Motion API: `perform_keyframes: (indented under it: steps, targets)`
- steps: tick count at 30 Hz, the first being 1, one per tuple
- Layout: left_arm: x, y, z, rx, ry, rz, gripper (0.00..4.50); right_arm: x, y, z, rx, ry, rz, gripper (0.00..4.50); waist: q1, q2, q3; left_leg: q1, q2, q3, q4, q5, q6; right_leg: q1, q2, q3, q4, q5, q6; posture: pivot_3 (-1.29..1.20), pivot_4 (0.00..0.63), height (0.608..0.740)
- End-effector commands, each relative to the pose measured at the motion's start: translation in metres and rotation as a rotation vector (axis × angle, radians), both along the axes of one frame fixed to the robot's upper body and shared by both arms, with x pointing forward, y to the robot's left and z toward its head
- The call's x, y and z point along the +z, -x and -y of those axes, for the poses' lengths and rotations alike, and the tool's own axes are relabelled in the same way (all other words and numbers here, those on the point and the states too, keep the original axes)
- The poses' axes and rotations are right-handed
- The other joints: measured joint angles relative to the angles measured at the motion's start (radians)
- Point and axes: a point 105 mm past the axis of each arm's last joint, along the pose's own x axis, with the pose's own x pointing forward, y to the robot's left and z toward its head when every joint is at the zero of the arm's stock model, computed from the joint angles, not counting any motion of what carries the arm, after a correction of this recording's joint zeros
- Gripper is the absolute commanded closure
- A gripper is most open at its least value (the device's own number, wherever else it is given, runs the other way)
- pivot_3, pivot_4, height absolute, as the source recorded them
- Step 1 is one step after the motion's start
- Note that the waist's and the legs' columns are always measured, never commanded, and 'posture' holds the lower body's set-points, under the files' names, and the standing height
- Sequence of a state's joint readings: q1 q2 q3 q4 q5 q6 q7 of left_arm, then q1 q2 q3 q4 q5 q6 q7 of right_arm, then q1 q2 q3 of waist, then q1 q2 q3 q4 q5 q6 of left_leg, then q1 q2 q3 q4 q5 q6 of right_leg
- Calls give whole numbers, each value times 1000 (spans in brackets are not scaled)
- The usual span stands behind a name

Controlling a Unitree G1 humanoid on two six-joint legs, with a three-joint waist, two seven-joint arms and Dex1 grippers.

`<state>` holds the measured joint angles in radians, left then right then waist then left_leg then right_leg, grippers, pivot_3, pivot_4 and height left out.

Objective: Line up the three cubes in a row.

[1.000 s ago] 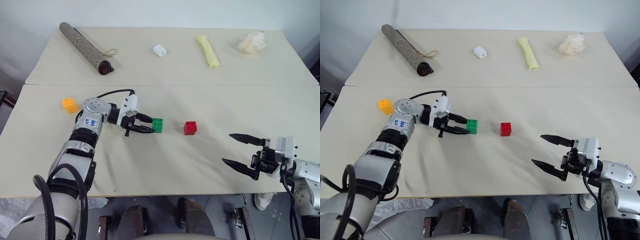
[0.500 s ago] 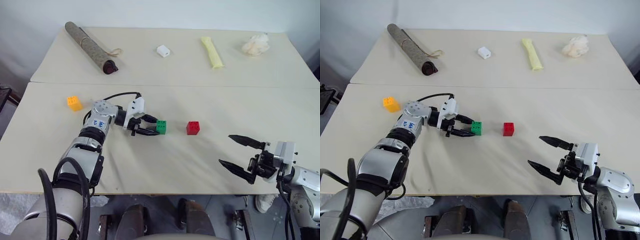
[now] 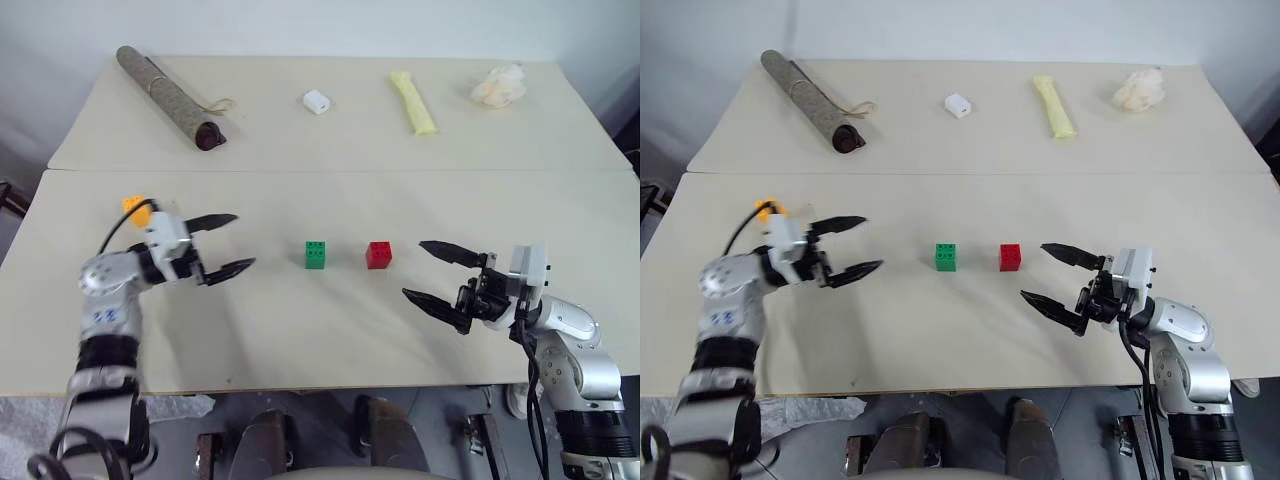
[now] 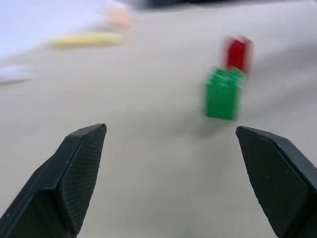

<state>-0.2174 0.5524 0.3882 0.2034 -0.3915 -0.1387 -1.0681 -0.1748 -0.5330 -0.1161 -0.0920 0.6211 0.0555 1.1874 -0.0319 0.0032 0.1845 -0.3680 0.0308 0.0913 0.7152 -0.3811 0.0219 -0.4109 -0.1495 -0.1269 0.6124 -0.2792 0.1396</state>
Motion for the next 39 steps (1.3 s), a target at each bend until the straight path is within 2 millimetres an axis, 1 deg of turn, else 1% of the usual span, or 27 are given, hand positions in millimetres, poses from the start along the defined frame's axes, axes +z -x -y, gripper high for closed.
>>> perform_keyframes:
  steps: [1, 4, 6, 8, 10, 11, 13, 15, 16, 17, 18, 20, 21, 22, 24, 26, 27, 29, 31, 33, 37, 39]
  targets:
    - [9, 34, -42, 280, 123, 20, 39, 5, 1, -9, 76, -2, 15, 0, 5, 0, 0, 0, 0, 0, 0, 0, 0, 0, 0, 0, 0, 0, 0, 0, 150, 740]
    - [-6, 72, -77, 551, 245, 1, 39, 14, -1, -19, 146, -12, 47, 0, 15, 0, 0, 1, 0, -1, 1, -1, 0, 2, -1, -1, 0, 0, 0, 0, 150, 740]
    - [-11, 87, -87, 663, 258, 0, 39, 19, -3, -23, 171, -17, 60, 0, 31, -1, 0, 1, 0, -1, 2, -1, 1, 2, -1, 0, 0, 1, 0, 0, 150, 740]
    - [-12, 101, -91, 748, 275, 5, 39, 22, -5, -26, 202, -13, 63, 0, 41, -2, -1, 0, 0, -1, 4, -2, 1, 2, -1, -1, 0, 1, 0, 0, 150, 740]
    - [-14, 110, -94, 827, 324, -18, 39, 25, -6, -28, 225, -9, 63, 0, 50, -3, -1, 0, 0, -1, 4, -3, 1, 3, -2, 0, 0, 2, -1, 0, 150, 740]
    - [-13, 112, -91, 831, 346, -20, 39, 25, -7, -28, 232, -9, 61, 0, 52, -3, -2, 0, 0, -1, 4, -4, 1, 2, -2, 0, 0, 2, -1, 0, 150, 740]
    - [-12, 107, -76, 809, 391, -46, 39, 25, -8, -29, 244, -2, 57, 0, 53, -3, -2, 0, 0, 0, 4, -4, 1, 2, -1, 0, 0, 2, -1, 0, 150, 740]
    - [-7, 97, -64, 782, 422, -48, 39, 25, -9, -29, 253, 6, 51, 0, 53, -3, -2, 0, 0, 0, 4, -4, 1, 2, -1, 0, 0, 2, -1, 0, 150, 740]
    - [-7, 90, -62, 794, 437, -65, 39, 25, -10, -30, 255, 9, 51, 0, 54, -3, -2, 0, 0, 0, 4, -4, 1, 2, -1, 0, 0, 2, -1, 0, 150, 740]
    - [-3, 77, -58, 800, 455, -72, 39, 25, -10, -31, 258, 11, 50, 0, 54, -3, -2, 0, -1, 1, 4, -4, 1, 2, -1, 1, 0, 2, -1, 0, 150, 740]
    - [-3, 61, -57, 834, 465, -102, 39, 25, -10, -31, 259, 11, 49, 0, 55, -3, -2, 0, -2, 1, 4, -4, 1, 2, 0, 1, 0, 2, -1, 0, 150, 740]
    - [2, 33, -55, 886, 486, -130, 39, 24, -9, -33, 264, 11, 46, 0, 58, -4, -2, 0, -3, 1, 5, -4, 1, 2, 1, 0, 1, 2, -1, 0, 150, 740]
    - [5, 26, -55, 896, 501, -135, 39, 24, -9, -34, 265, 11, 45, 0, 55, -4, -3, 0, -3, 1, 6, -4, 1, 2, 1, 0, 1, 2, -2, 0, 150, 740]
    - [6, 13, -56, 938, 494, -151, 39, 24, -7, -34, 267, 9, 44, 0, 54, -4, -3, 0, -4, 1, 6, -4, 1, 2, 1, 0, 2, 3, -2, 0, 150, 740]
    - [8, -3, -59, 998, 481, -181, 39, 24, -6, -36, 267, 8, 42, 0, 49, -4, -3, 0, -4, 1, 5, -4, 1, 2, 1, 0, 1, 3, -2, 0, 150, 740]
    - [13, -16, -55, 972, 515, -202, 39, 24, -4, -36, 263, 6, 42, 0, 40, -4, -3, 1, -4, 2, 3, -4, 0, 1, 2, 0, 0, 3, -2, 0, 150, 740]
    - [15, -23, -56, 979, 497, -206, 39, 25, -4, -35, 260, 4, 41, 0, 36, -4, -3, 0, -4, 2, 3, -4, 0, 1, 3, 0, -1, 3, -2, 0, 150, 740]
    - [16, -46, -63, 1019, 491, -233, 39, 24, -3, -33, 246, 9, 42, 0, 34, -5, -3, 0, -4, 3, 2, -4, 0, 1, 3, -2, -1, 2, -2, 0, 150, 740]
    - [19, -61, -66, 1035, 492, -246, 39, 24, -3, -32, 232, 8, 43, 0, 34, -5, -3, -1, -4, 6, 3, -3, -1, 2, 3, -4, -1, 2, -2, 0, 150, 740]
    - [18, -71, -64, 1026, 468, -260, 39, 24, -3, -32, 221, 6, 45, 0, 33, -5, -3, -1, -4, 8, 3, -3, -1, 2, 3, -4, -2, 2, -2, 0, 150, 740]
    - [14, -86, -60, 1015, 440, -294, 39, 23, -1, -33, 211, 1, 45, 0, 32, -5, -3, -1, -4, 8, 2, -3, -1, 2, 3, -5, -2, 2, -2, 0, 150, 740]
    - [11, -89, -61, 1027, 415, -306, 39, 22, 0, -33, 208, -1, 44, 0, 32, -5, -3, -1, -4, 8, 2, -3, -1, 2, 3, -5, -2, 2, -2, 0, 150, 740]
